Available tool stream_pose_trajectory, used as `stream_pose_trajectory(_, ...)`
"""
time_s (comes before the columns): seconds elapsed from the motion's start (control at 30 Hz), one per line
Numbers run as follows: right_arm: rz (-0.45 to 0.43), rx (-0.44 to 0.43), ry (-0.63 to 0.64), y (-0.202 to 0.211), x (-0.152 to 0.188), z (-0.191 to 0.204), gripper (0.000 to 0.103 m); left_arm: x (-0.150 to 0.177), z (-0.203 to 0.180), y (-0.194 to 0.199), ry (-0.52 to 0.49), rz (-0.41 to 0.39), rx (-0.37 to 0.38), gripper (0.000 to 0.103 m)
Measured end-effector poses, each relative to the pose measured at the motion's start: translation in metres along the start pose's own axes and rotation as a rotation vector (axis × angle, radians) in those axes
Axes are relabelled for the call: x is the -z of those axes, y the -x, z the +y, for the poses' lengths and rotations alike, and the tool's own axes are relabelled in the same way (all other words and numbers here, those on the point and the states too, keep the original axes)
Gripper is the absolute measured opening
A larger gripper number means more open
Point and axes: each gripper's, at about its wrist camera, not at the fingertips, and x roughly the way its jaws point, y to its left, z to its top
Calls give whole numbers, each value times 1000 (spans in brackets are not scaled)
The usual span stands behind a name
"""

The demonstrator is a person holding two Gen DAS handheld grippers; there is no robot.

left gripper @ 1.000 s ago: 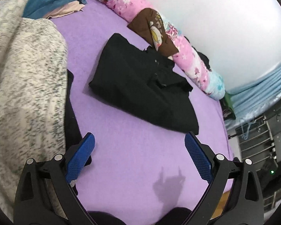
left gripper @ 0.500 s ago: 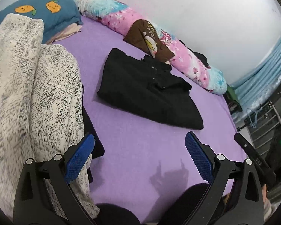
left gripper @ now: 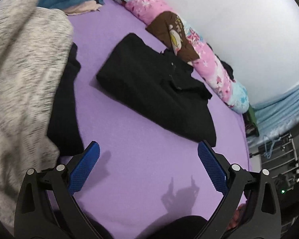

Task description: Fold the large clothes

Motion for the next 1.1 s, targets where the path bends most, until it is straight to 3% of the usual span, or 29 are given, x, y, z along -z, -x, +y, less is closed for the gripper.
stream_pose_trajectory(0.3,4,52,-17,-31,0,-13,96,-49,12,-75,102,53,45,95)
stream_pose_trajectory(0.5,53,99,51,-64,-7,-3,96,-80,41,-115,185,19,89,95)
stream_pose_trajectory(0.67,60,126,95,-81,-13,13,96,-91,59,-147,200,-17,46,95)
stream_pose_trajectory(0.83,59,126,209,-101,-21,38,96,-87,87,-182,330,-27,68,95)
stream_pose_trajectory(1.1,70,119,258,-150,-35,55,96,-96,92,-200,263,-67,66,95)
